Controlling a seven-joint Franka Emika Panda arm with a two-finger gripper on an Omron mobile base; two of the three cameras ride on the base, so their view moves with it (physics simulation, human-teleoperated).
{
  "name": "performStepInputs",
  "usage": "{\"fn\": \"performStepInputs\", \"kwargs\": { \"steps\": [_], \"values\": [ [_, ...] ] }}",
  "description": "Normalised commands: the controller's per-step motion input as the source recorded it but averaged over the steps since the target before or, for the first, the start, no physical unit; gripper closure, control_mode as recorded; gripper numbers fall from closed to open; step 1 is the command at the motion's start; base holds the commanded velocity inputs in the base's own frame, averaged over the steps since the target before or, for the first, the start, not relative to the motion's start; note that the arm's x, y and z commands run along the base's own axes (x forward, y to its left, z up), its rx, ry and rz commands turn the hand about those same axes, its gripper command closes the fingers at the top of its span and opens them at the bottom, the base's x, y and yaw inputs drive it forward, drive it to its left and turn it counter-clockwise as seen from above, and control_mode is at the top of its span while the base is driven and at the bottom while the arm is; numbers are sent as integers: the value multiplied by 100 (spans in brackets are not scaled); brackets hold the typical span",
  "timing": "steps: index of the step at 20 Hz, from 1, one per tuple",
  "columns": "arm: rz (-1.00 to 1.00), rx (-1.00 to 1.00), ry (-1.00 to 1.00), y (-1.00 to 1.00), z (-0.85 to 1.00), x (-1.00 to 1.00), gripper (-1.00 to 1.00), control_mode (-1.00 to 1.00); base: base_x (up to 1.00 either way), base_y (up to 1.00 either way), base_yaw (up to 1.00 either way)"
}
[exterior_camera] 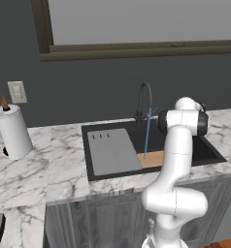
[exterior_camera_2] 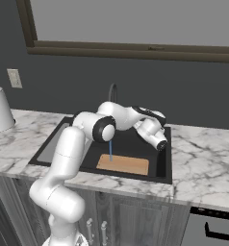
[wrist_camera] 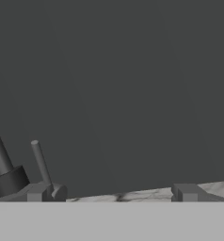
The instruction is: Turn on the sink faucet with hot water and rinse the cutting board for ten seconds, then turn off the faucet. Push the cutting board to reach the water if necessary.
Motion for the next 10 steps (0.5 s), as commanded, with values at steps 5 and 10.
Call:
{"fn": "performStepInputs", "kwargs": {
  "steps": [5, 10],
  "values": [
    [0, 0, 0, 0, 0, 0, -100, -100, 0, 0, 0],
    [0, 0, 0, 0, 0, 0, -100, -100, 0, 0, 0]
  ]
}}
